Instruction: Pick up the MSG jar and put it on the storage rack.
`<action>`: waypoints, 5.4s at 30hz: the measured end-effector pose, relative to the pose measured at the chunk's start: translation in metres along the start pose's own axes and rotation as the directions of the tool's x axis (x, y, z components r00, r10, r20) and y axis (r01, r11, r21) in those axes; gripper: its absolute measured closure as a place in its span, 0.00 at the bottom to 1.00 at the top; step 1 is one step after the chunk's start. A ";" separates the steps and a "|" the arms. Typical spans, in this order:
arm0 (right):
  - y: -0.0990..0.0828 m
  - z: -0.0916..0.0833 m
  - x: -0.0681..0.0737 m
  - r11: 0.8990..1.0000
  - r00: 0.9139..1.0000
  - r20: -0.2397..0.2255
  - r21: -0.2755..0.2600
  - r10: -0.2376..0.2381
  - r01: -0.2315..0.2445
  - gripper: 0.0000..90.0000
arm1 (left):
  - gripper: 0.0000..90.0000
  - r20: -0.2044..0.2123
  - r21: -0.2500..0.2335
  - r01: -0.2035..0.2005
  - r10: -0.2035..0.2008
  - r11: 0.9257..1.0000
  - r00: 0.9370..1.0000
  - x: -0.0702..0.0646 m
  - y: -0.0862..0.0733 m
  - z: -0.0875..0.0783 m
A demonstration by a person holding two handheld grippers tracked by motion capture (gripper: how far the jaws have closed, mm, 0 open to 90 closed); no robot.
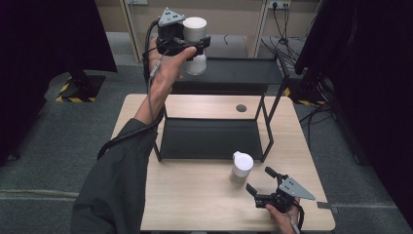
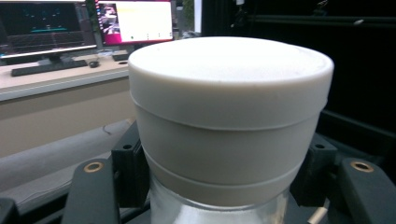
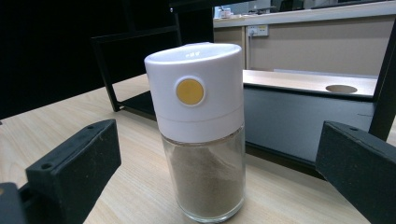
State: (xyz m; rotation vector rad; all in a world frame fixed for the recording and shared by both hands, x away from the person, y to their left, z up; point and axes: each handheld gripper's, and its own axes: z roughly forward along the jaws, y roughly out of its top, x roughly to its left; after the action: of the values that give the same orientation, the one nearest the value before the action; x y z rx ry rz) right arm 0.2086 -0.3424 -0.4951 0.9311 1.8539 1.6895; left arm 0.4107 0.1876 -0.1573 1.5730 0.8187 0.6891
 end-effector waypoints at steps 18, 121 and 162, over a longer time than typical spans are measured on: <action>0.000 0.000 0.000 1.000 1.000 -0.002 -0.001 0.003 -0.003 0.00 | 0.39 -0.049 0.011 -0.023 0.024 1.000 0.998 0.006 -0.011 0.012; 0.000 0.000 0.001 1.000 1.000 0.005 0.002 -0.006 0.006 0.00 | 0.00 0.329 -0.094 -0.039 0.068 0.995 0.942 -0.060 -0.225 -0.075; 0.000 0.000 0.002 1.000 1.000 0.001 0.001 -0.011 0.011 0.00 | 0.00 0.384 -0.043 0.013 0.004 0.999 0.923 -0.050 -0.328 -0.087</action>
State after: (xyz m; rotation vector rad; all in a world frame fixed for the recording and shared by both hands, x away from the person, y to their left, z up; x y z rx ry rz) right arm 0.2075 -0.3408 -0.4945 0.9201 1.8562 1.6819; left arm 0.2694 0.2232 -0.4679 1.5970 0.5102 0.3715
